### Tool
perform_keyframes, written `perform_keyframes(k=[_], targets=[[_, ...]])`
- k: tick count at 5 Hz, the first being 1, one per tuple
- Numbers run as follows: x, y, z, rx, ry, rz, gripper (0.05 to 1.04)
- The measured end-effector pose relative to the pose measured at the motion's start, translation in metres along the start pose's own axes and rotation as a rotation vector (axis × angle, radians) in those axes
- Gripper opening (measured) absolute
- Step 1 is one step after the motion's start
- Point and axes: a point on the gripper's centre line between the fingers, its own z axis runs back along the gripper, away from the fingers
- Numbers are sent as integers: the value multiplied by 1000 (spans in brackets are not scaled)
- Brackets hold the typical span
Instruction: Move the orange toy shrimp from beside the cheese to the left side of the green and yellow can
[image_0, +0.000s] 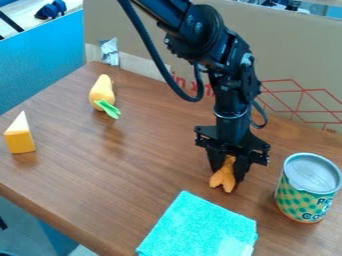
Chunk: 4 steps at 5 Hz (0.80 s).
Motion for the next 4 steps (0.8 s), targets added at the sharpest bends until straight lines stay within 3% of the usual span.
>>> perform_keyframes(k=[1, 2, 3, 4], targets=[[-2, 7, 2, 8, 16, 40, 834], [-8, 19, 10, -30, -10, 104, 1007], [1, 28, 41, -87, -95, 145, 1006], [-4, 49, 68, -82, -154, 171, 1003]])
